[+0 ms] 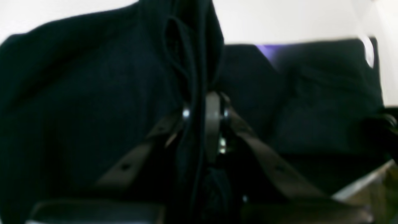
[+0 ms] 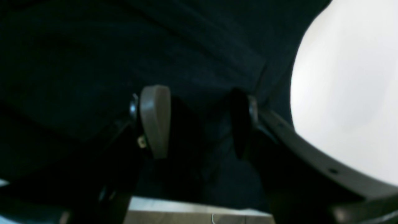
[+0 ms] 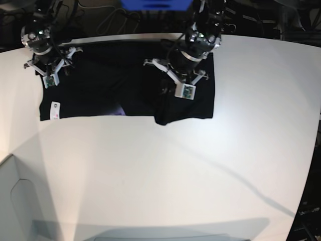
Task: Fold the T-shirt properly
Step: 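Grasp the strip's end with the left gripper and fold it toward the right gripper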
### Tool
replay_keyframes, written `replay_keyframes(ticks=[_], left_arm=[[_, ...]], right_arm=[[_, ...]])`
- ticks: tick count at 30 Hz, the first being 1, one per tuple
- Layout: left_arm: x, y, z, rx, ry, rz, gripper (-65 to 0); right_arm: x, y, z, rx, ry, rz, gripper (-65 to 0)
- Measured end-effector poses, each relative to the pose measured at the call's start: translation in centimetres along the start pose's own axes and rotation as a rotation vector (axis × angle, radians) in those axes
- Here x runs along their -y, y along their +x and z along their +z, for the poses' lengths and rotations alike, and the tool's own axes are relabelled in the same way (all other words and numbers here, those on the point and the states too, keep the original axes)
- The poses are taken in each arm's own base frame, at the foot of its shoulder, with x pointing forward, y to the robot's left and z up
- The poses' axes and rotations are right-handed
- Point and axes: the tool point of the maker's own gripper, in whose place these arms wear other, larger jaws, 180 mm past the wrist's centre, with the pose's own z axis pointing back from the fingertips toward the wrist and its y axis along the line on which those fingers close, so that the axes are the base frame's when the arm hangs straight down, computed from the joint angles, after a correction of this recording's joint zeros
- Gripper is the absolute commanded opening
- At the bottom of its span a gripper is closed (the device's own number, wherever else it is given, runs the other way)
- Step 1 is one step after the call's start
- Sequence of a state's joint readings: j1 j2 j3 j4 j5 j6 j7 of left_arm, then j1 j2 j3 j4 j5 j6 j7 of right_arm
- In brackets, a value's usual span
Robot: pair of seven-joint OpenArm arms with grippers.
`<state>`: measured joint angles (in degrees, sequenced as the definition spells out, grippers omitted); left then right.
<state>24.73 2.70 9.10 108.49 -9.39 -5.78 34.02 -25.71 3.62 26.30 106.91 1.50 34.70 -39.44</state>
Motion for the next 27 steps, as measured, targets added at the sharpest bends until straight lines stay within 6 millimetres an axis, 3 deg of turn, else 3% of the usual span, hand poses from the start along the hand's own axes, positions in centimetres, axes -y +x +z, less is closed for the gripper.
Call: replay_keyframes(ticks=[5, 13, 19, 21, 25, 27], left_arm=[[1.6, -1.4, -1.8, -0.053, -0.048, -0.033, -64.9], [5.1, -1.3, -3.7, -0.068, -0.149, -0.101, -64.9], [5.5, -2.0, -4.1, -0.092, -0.16, -0.111, -63.7], [5.5, -1.8, -4.2, -0.089, -0.16, -0.114, -59.0], [5.6, -1.8, -3.9, -0.118, -0.164, -0.117, -38.1], [6.1, -0.5, -3.3, -0.082, -0.173, -0.12, -28.0]], right_arm=[[0.0, 0.2, 0.0, 0.007, 0.0, 0.001, -33.5], [0.2, 0.9, -0.2, 0.022, -0.004, -0.001, -33.5], [0.2, 0.8, -0.2, 0.014, -0.005, 0.0, -33.5], [0.2, 0.8, -0.2, 0.015, -0.004, 0.0, -33.5], [0.2, 0.8, -0.2, 0.015, -0.004, 0.0, -33.5], [0.2, 0.9, -0.2, 0.02, -0.004, 0.0, -33.5]])
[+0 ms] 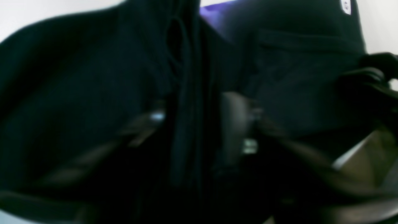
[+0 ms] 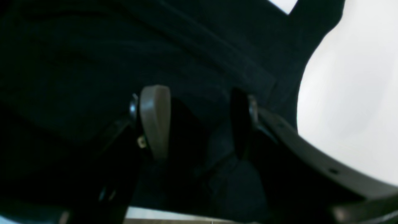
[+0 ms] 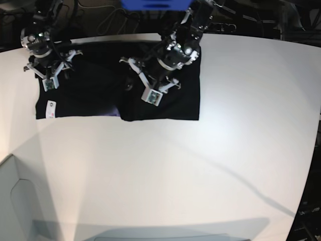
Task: Fold the T-shirt properly
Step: 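Grasp the strip's end with the left gripper and fold it toward the right gripper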
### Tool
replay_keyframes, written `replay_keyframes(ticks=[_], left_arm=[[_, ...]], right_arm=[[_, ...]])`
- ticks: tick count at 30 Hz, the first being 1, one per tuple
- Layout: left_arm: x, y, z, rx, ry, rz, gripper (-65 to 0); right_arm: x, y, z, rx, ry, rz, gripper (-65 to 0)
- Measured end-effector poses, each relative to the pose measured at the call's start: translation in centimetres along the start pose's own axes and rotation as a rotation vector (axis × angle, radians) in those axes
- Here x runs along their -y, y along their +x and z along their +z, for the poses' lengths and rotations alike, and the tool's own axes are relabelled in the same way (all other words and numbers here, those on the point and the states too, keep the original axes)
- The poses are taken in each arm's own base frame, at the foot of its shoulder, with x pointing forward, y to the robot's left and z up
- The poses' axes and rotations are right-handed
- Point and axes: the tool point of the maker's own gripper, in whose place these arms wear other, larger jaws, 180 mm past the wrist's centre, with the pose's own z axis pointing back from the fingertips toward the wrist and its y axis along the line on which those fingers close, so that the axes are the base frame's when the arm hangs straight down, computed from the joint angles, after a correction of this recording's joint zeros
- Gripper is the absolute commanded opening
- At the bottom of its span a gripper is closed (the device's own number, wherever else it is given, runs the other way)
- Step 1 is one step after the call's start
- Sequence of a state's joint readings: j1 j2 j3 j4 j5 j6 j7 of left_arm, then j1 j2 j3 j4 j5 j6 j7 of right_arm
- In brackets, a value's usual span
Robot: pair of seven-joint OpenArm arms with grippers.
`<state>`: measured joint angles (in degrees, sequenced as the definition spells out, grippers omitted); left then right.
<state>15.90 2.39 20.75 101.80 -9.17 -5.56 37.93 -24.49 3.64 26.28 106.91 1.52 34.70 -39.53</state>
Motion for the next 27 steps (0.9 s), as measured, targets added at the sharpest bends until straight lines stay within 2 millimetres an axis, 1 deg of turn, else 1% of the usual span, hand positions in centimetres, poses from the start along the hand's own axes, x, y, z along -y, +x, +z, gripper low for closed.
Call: replay_keyframes(ticks=[1, 2, 4, 6, 7, 8, 13, 15, 17, 19, 21, 22, 24, 26, 27], left_arm=[[0.5, 0.7, 0.3, 0.022, -0.011, -0.008, -23.9], [1.0, 1.4, 0.7, 0.043, -0.024, -0.023, -21.7], [2.0, 2.5, 1.5, 0.079, -0.056, -0.057, -21.2], [2.4, 3.1, 2.5, 0.098, -0.076, -0.09, -21.2], [2.3, 3.3, 2.9, 0.106, -0.071, -0.096, -21.2], [1.6, 3.4, 3.4, 0.118, -0.052, -0.096, -21.4], [-3.2, 1.4, 4.6, 0.059, 0.072, -0.099, -26.5], [-4.0, 1.0, 4.5, 0.047, 0.089, -0.092, -29.6], [-4.0, 0.4, 4.3, 0.033, 0.086, -0.091, -31.8], [-4.2, -0.1, 4.1, 0.017, 0.087, -0.087, -32.1], [-4.4, -1.1, 3.6, -0.01, 0.088, -0.079, -32.2], [-4.4, -2.0, 3.2, -0.034, 0.085, -0.07, -32.2], [-3.7, -3.2, 2.2, -0.085, 0.063, -0.077, -32.2], [-2.2, -3.4, 1.1, -0.098, 0.019, -0.101, -32.2], [-1.3, -3.2, 0.6, -0.093, -0.007, -0.119, -32.2]], right_arm=[[0.0, 0.0, 0.0, -0.002, 0.0, 0.0, -33.5], [0.0, 0.0, 0.0, -0.002, 0.0, 0.0, -33.5], [0.0, 0.0, 0.0, -0.002, 0.0, 0.0, -33.5], [0.0, 0.0, 0.0, -0.002, 0.0, 0.0, -33.5], [0.0, 0.0, 0.0, -0.002, 0.0, 0.001, -33.5], [0.0, 0.0, 0.0, -0.001, 0.0, 0.0, -33.5], [0.0, 0.1, 0.0, 0.001, -0.001, 0.001, -33.5], [0.0, 0.1, 0.0, 0.004, 0.0, 0.0, -33.5], [-0.1, 0.1, 0.0, 0.005, 0.001, -0.002, -33.5], [-0.1, 0.2, 0.0, 0.006, 0.0, -0.001, -33.5], [-0.1, 0.1, 0.0, 0.005, 0.0, -0.001, -33.5], [-0.1, 0.2, 0.0, 0.006, 0.0, -0.002, -33.5], [-0.1, 0.2, 0.1, 0.008, 0.0, -0.001, -33.5], [-0.1, 0.3, 0.0, 0.009, 0.0, -0.002, -33.5], [0.0, 0.4, 0.0, 0.008, -0.003, -0.005, -33.5]])
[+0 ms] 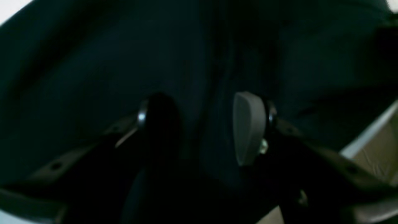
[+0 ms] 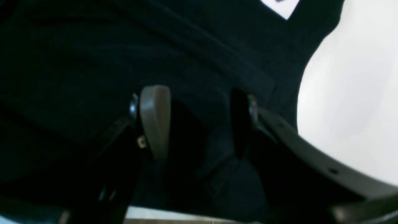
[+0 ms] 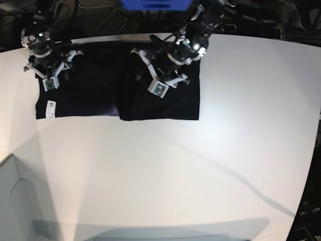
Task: Fold the T-shirt properly
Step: 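Grasp the strip's end with the left gripper and fold it toward the right gripper, then release the folded end and lift the left gripper away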
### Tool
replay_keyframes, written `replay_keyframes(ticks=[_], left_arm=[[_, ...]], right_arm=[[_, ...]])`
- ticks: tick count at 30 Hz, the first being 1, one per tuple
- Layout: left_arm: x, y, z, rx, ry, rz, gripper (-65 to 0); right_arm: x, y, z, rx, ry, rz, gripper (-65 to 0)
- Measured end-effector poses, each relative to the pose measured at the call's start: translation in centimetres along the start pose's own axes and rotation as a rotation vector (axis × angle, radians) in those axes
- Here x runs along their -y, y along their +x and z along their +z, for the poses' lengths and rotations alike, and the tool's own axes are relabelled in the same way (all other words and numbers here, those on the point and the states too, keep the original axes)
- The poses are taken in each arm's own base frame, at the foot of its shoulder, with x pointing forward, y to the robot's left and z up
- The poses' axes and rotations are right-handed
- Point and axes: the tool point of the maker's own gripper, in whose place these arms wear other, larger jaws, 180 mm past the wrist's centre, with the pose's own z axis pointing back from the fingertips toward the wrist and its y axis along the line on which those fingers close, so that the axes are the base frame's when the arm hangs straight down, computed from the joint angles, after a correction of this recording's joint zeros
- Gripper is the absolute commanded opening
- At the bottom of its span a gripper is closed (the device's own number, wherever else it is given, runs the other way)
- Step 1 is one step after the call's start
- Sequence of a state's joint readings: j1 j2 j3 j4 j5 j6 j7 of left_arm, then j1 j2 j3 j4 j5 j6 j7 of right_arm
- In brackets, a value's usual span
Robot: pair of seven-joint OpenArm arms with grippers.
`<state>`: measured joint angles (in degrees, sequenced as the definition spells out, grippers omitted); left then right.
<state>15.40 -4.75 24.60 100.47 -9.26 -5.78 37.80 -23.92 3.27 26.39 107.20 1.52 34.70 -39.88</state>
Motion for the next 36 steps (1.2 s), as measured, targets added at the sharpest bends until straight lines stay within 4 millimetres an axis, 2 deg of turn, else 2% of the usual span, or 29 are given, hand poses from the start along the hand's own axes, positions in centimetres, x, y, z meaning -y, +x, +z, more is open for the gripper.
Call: replay_keyframes(ticks=[4, 7, 9, 13, 15, 17, 20, 23, 24, 27, 31, 33, 36], left_arm=[[3.4, 0.7, -1.4, -0.006, -0.097, -0.09, -32.2], [5.3, 1.0, -2.2, -0.009, -0.15, -0.156, -32.2], [6.4, 1.1, -2.6, -0.016, -0.18, -0.2, -32.2], [8.9, 1.7, -2.5, -0.01, -0.286, -0.176, -32.2], [9.1, 2.6, -2.1, 0.006, -0.316, -0.131, -32.2], [7.4, 3.8, -1.4, 0.043, -0.303, -0.09, -32.2], [1.9, 5.6, 0.1, 0.09, -0.194, -0.052, -32.1], [-2.6, 7.2, 2.6, 0.158, -0.122, 0.027, -32.1], [-3.9, 7.1, 3.4, 0.165, -0.105, 0.059, -32.1], [-9.1, 5.8, 5.4, 0.161, 0.012, 0.141, -32.1], [-15.4, 4.5, 8.2, 0.19, 0.183, 0.236, -32.0], [-17.3, 2.7, 8.7, 0.162, 0.236, 0.288, -32.0], [-19.4, 0.6, 9.4, 0.129, 0.296, 0.337, -32.0]], right_arm=[[0.4, 0.8, -0.1, 0.023, -0.008, 0.006, -33.5], [0.4, 0.6, 0.0, 0.017, -0.01, 0.004, -33.5], [0.9, 1.1, -0.1, 0.031, -0.021, -0.01, -33.5], [4.6, 2.1, 0.6, 0.07, -0.121, -0.06, -33.5], [5.8, 1.8, 1.0, 0.061, -0.156, -0.076, -32.3], [6.7, 1.8, 1.3, 0.069, -0.183, -0.096, -29.6], [8.0, 2.4, 1.7, 0.09, -0.217, -0.112, -26.0], [7.5, 1.9, 1.6, 0.078, -0.203, -0.114, -25.1], [7.4, 1.7, 1.6, 0.074, -0.201, -0.117, -25.1], [7.2, 1.3, 1.0, 0.063, -0.187, -0.125, -25.0], [5.7, 0.3, -0.6, 0.029, -0.13, -0.137, -25.0], [5.4, -0.4, -1.1, 0.008, -0.113, -0.141, -25.0], [5.1, -0.3, -2.0, 0.008, -0.096, -0.161, -25.0]])
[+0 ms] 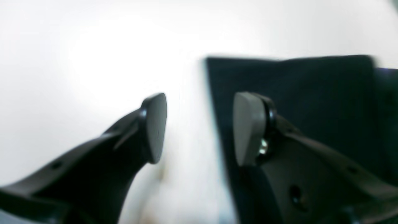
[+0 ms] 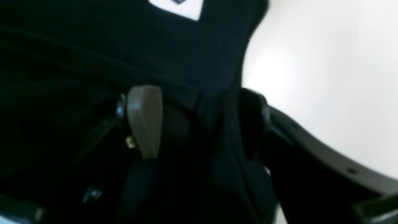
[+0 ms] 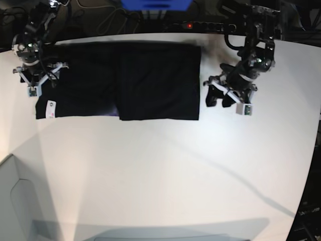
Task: Fold the T-shirt properly
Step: 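Release the folded end and lift the left gripper away, then grasp the folded bundle with both grippers and lift it up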
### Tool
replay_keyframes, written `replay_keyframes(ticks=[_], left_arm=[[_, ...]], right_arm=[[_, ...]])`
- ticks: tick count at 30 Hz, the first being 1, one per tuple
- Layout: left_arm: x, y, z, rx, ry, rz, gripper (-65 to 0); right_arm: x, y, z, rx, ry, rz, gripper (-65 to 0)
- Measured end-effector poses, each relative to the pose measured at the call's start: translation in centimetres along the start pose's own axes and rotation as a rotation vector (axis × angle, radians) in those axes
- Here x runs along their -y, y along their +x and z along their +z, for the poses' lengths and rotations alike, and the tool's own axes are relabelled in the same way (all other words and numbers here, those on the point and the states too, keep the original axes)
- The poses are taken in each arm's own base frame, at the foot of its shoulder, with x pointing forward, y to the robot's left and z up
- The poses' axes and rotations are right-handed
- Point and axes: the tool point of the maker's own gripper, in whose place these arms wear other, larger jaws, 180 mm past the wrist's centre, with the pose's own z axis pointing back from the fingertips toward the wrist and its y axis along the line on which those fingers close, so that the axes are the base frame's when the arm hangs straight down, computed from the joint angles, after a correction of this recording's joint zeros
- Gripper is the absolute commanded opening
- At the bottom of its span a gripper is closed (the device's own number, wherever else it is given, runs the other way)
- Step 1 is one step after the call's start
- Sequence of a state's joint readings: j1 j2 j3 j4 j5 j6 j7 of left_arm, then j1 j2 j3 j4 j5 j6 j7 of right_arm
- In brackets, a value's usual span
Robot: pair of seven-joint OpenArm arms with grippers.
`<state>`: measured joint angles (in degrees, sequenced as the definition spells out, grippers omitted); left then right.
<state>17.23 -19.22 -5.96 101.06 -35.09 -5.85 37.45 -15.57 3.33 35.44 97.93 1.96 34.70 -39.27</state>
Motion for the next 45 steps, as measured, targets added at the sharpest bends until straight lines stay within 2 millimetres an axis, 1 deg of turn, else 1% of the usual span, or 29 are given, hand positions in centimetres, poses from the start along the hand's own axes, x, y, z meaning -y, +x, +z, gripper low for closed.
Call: replay_keyframes(ticks=[3, 7, 12, 14, 16, 18, 23, 26, 29, 32, 33, 34, 35, 36, 38, 39, 41, 43, 45], left_arm=[[-0.9, -0.6, -0.2, -0.017, 0.021, 0.016, -32.0], [-1.0, -1.2, -0.4, -0.03, 0.02, 0.024, -32.0], [-0.9, -1.2, -0.5, -0.031, 0.017, 0.024, -32.0], [-0.9, -1.2, -0.4, -0.031, 0.018, 0.024, -32.0], [-1.0, -1.1, -0.4, -0.029, 0.02, 0.024, -32.0], [-1.0, -1.2, -0.4, -0.03, 0.021, 0.024, -32.0], [-1.2, -1.7, -0.3, -0.045, 0.026, 0.025, -32.0], [-1.3, -1.9, -0.1, -0.046, 0.03, 0.027, -32.0], [-1.4, -2.6, 0.0, -0.064, 0.034, 0.031, -32.0], [-1.5, -2.8, 0.1, -0.068, 0.036, 0.031, -32.0], [-1.5, -2.8, 0.1, -0.068, 0.036, 0.031, -32.0], [-1.5, -2.8, 0.1, -0.066, 0.036, 0.031, -32.0], [-1.5, -2.8, 0.1, -0.068, 0.036, 0.032, -32.0], [-1.5, -3.0, 0.1, -0.071, 0.036, 0.032, -32.0], [-1.4, -3.0, 0.1, -0.072, 0.035, 0.035, -32.0], [-1.5, -3.1, 0.2, -0.074, 0.036, 0.034, -32.0], [-1.5, -3.0, 0.2, -0.072, 0.036, 0.034, -32.0], [-1.4, -3.1, 0.2, -0.073, 0.035, 0.035, -32.0], [-1.4, -3.1, 0.2, -0.073, 0.036, 0.035, -32.0]], right_arm=[[-0.1, -0.3, -0.8, -0.004, 0.012, -0.021, -25.0], [0.4, -0.3, -1.4, 0.007, 0.025, -0.039, -25.0], [0.6, -0.5, -1.8, 0.015, 0.04, -0.052, -25.6], [0.2, -0.3, -2.1, 0.02, 0.053, -0.042, -27.1], [-0.2, -0.3, -2.4, 0.022, 0.068, -0.04, -32.1], [-0.6, -0.2, -2.7, 0.033, 0.083, -0.052, -39.9], [-0.9, 0.7, -3.8, 0.058, 0.109, -0.079, -64.7], [-0.4, 0.9, -3.9, 0.058, 0.108, -0.063, -65.0], [-0.2, 1.1, -3.9, 0.054, 0.104, -0.052, -65.0], [0.9, 1.3, -2.9, 0.005, 0.055, 0.024, -65.0], [1.3, 1.0, -2.5, -0.021, 0.031, 0.055, -65.0], [1.4, 1.1, -2.1, -0.024, 0.022, 0.072, -65.0], [1.6, 1.5, -1.6, -0.018, 0.011, 0.088, -65.0], [1.6, 2.3, -1.0, 0.005, 0.001, 0.102, -65.0], [1.7, 4.3, -0.1, 0.057, -0.02, 0.128, -65.0], [1.6, 5.6, 0.5, 0.099, -0.026, 0.136, -65.0], [1.1, 7.4, 1.3, 0.156, -0.033, 0.144, -65.0], [0.7, 8.1, 2.1, 0.182, -0.04, 0.155, -65.0], [0.1, 8.2, 2.6, 0.189, -0.029, 0.175, -65.0]])
